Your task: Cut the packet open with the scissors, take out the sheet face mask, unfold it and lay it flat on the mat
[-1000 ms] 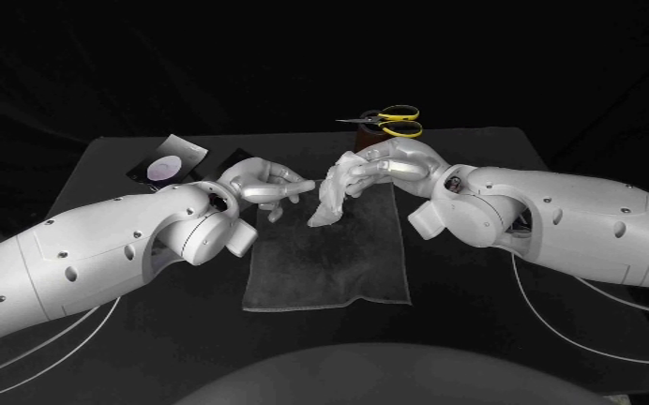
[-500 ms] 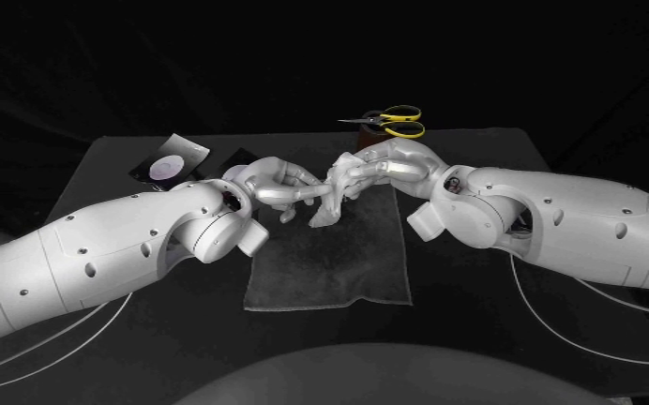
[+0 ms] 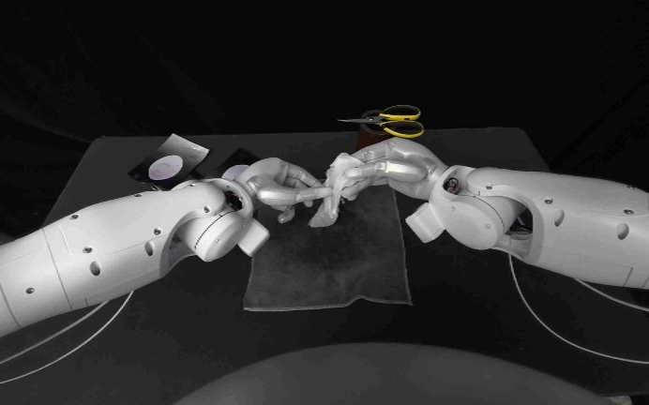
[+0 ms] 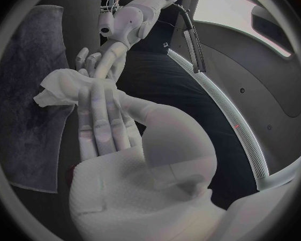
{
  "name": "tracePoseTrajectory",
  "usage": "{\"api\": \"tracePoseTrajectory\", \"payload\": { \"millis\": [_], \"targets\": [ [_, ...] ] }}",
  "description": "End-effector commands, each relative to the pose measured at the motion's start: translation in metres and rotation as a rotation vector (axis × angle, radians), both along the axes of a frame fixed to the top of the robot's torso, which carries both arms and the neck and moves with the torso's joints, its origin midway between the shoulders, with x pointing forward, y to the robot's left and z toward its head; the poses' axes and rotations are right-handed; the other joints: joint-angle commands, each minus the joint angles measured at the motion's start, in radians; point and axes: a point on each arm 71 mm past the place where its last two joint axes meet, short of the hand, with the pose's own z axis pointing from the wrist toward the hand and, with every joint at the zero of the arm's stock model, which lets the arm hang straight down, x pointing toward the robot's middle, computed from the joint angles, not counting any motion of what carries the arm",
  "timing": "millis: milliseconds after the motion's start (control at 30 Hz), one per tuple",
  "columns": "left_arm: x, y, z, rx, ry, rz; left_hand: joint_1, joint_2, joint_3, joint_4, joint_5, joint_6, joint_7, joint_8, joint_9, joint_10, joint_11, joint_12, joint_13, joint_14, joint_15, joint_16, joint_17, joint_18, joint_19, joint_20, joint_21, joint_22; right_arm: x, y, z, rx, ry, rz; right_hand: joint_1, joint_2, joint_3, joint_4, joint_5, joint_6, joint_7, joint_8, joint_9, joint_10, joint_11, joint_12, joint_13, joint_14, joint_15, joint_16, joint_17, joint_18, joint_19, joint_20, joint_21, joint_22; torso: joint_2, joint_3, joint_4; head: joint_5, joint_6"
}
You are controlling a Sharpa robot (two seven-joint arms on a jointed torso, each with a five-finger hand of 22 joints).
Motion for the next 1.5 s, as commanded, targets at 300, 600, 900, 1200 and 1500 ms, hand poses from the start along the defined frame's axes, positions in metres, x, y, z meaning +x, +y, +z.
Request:
{"api": "tracePoseTrajectory", "payload": {
  "millis": [300,600,900,1200,1500],
  "targets": [
    [0.0014,0.0064,-0.0015,0.018,0.013,-0.002,0.056,0.013,-0.017,-0.008,-0.004,0.008,-0.004,0.014,-0.003,-0.002,-0.004,0.014,-0.001,0.008,-0.004,0.007,-0.004,-0.002,0.005,-0.002,0.007,0.003,-0.0026,0.0026,0.0037,0.036,-0.008,0.022,-0.002,0.009,0.008,-0.001,0.003,0.006,-0.002,0.004,0.002,0.050,-0.044,0.003,0.001,0.011,-0.011,0.000,0.001,0.025,0.008,0.001,0.007,0.001,0.000,-0.0005,0.0004,0.003,0.001],
    [0.0006,0.0072,-0.0032,0.024,0.032,-0.027,0.073,0.005,-0.042,-0.009,-0.004,-0.013,0.002,0.015,-0.009,-0.026,0.003,0.015,-0.005,-0.006,0.001,0.001,-0.025,0.002,-0.013,0.000,-0.007,-0.016,-0.0041,0.0042,0.0053,0.046,-0.009,0.027,-0.002,0.009,0.008,-0.001,0.003,0.006,-0.002,0.004,0.002,0.050,-0.044,0.003,0.001,0.011,-0.011,0.000,0.001,0.025,0.008,0.001,0.007,0.001,0.000,-0.0010,0.0005,0.005,0.000],
    [-0.0004,0.0042,-0.0047,0.022,0.048,-0.065,0.090,0.012,-0.114,0.006,-0.004,-0.079,0.009,0.011,-0.021,-0.064,0.012,0.033,-0.007,-0.023,0.011,0.002,-0.044,0.006,-0.033,0.010,-0.020,-0.031,-0.0058,0.0059,0.0068,0.051,-0.009,0.033,-0.003,0.010,0.008,-0.001,0.003,0.006,-0.002,0.004,0.002,0.050,-0.044,0.003,0.001,0.012,-0.011,0.000,0.002,0.025,0.008,0.002,0.008,0.002,0.000,-0.0009,-0.0002,0.007,0.001],
    [-0.0024,-0.0015,-0.0053,-0.035,0.076,-0.090,0.107,0.032,-0.155,0.018,-0.004,-0.076,0.006,0.021,-0.024,-0.073,0.010,0.050,-0.008,-0.023,0.011,0.009,-0.039,0.006,-0.033,0.011,-0.016,-0.026,-0.0058,0.0059,0.0074,0.051,-0.009,0.034,-0.003,0.010,0.008,-0.001,0.003,0.006,-0.002,0.004,0.002,0.050,-0.044,0.003,0.001,0.012,-0.011,0.000,0.002,0.025,0.008,0.002,0.008,0.002,0.000,-0.0003,0.0008,0.005,0.000],
    [-0.0017,-0.0010,-0.0040,-0.113,0.099,-0.072,0.167,0.098,-0.157,0.019,-0.004,0.019,-0.031,0.054,-0.024,-0.049,-0.029,0.063,-0.018,-0.006,-0.021,0.028,-0.011,0.000,-0.014,-0.012,0.009,0.007,-0.0049,0.0047,0.0071,0.046,-0.008,0.029,-0.004,0.010,0.010,-0.001,0.003,0.006,-0.003,0.004,0.002,0.051,-0.044,0.003,0.001,0.013,-0.012,-0.001,0.002,0.026,0.007,0.002,0.009,0.002,0.000,-0.0004,-0.0001,0.005,0.001]
  ]
}}
